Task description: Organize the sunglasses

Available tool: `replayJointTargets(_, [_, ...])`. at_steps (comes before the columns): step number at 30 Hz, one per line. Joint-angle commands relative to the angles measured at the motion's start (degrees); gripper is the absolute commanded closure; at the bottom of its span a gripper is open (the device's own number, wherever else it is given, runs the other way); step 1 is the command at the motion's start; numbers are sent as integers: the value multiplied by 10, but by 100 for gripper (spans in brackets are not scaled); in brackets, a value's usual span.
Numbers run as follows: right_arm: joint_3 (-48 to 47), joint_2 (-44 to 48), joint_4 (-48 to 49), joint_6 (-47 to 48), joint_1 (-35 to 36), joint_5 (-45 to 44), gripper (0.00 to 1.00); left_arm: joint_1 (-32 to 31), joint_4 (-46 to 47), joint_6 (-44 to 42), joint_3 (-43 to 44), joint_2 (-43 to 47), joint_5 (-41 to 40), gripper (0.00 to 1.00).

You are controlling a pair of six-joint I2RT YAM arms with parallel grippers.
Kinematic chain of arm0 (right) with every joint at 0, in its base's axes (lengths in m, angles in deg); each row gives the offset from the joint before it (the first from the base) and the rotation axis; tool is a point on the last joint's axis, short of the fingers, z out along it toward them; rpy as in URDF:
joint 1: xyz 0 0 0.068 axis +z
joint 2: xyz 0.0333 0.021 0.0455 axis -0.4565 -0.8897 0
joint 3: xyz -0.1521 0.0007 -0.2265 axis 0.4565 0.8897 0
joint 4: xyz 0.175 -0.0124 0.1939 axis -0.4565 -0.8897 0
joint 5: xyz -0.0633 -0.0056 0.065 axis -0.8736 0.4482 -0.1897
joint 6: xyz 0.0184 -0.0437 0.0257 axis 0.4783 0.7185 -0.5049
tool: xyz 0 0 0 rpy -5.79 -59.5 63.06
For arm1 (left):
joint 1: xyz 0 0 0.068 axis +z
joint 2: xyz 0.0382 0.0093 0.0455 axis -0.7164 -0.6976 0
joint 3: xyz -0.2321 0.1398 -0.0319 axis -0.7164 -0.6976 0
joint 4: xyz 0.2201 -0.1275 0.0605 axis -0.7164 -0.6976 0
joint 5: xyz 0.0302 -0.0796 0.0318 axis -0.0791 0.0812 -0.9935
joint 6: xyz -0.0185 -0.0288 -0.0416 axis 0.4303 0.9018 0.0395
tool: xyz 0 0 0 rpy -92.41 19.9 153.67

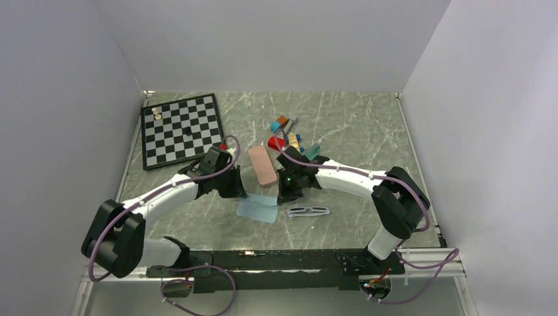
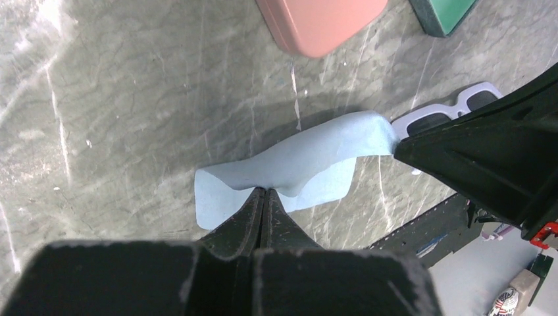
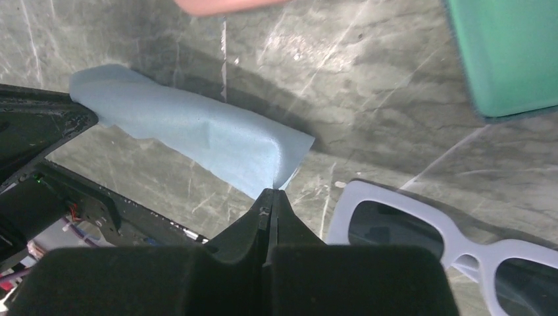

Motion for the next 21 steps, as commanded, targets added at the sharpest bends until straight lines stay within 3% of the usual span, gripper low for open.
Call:
replayJointTargets(1, [-1, 4, -3, -23, 17, 11, 100, 1, -14, -5, -11, 30, 19, 100])
replayJointTargets(14, [8, -2, -10, -60, 63, -2, 100, 1, -107, 6, -8, 29, -29, 100])
replayJointTargets(21, [14, -14, -4, -65, 68, -12, 100, 2, -106, 4, 10, 3, -48, 100])
